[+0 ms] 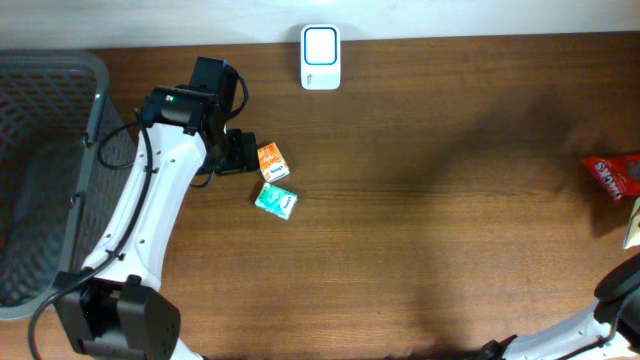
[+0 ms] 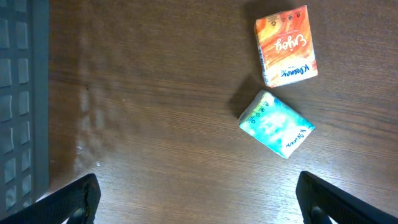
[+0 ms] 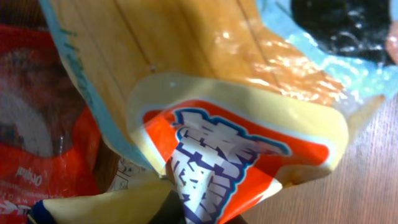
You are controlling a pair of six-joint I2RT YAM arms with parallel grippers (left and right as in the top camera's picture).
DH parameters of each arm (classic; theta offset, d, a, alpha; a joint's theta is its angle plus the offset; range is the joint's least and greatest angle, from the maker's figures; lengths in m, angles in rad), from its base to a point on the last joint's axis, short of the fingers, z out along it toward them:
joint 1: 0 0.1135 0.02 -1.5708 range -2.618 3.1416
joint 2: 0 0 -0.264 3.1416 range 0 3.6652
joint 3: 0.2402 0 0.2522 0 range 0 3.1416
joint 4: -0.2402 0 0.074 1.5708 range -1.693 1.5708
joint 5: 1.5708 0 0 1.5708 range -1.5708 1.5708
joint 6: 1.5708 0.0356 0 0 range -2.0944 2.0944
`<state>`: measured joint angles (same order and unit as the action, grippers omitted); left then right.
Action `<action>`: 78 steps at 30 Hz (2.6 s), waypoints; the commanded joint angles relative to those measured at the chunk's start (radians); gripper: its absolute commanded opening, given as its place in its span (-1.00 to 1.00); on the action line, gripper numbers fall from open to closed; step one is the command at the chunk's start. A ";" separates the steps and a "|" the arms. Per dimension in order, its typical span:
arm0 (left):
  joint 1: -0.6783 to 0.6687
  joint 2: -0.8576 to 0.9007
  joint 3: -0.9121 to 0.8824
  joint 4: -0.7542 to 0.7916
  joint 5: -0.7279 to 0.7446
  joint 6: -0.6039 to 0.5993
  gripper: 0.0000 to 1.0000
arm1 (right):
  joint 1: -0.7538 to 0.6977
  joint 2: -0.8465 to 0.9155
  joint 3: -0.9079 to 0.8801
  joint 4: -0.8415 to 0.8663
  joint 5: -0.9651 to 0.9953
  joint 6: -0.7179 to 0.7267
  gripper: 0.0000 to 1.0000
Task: Scan the item barcode
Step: 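Carry the yellow bag to the right edge and release it, then move the right gripper to the green Kleenex tissue pack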
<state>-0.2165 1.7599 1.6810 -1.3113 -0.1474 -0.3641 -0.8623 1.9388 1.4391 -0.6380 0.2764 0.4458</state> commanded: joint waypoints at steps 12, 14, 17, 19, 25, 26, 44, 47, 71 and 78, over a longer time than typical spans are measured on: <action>0.003 0.002 0.005 0.001 -0.010 -0.013 0.98 | 0.011 0.004 -0.042 0.069 -0.275 -0.171 0.26; 0.003 0.002 0.005 0.001 -0.010 -0.013 0.98 | 0.039 0.004 -0.042 0.076 -0.334 -0.180 0.14; 0.003 0.002 0.005 0.001 -0.010 -0.013 0.98 | 0.082 0.002 -0.033 0.070 -0.334 -0.180 0.10; 0.003 0.002 0.005 0.001 -0.010 -0.013 0.98 | 0.124 -0.010 0.023 0.033 -0.335 -0.180 0.10; 0.003 0.002 0.005 0.001 -0.010 -0.013 0.98 | 0.321 -0.026 0.268 -0.132 -0.458 -0.210 0.10; 0.003 0.002 0.005 0.001 -0.010 -0.013 0.98 | 0.365 -0.026 0.283 -0.133 -0.460 -0.210 0.10; 0.003 0.002 0.005 0.001 -0.010 -0.013 0.98 | 1.225 0.175 0.220 -0.146 -0.760 -0.334 0.63; 0.003 0.002 0.005 0.002 -0.010 -0.013 0.98 | 1.294 0.245 0.220 -0.080 -0.850 -0.334 0.47; 0.003 0.002 0.005 0.001 -0.010 -0.013 0.98 | 1.400 0.364 0.218 0.015 -0.899 -0.243 -0.92; 0.003 0.002 0.005 0.001 -0.010 -0.013 0.98 | 1.241 0.318 0.233 -0.217 -0.766 -0.198 -0.92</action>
<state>-0.2165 1.7599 1.6810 -1.3117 -0.1474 -0.3641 0.4152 2.2929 1.6699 -0.8204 -0.5751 0.2401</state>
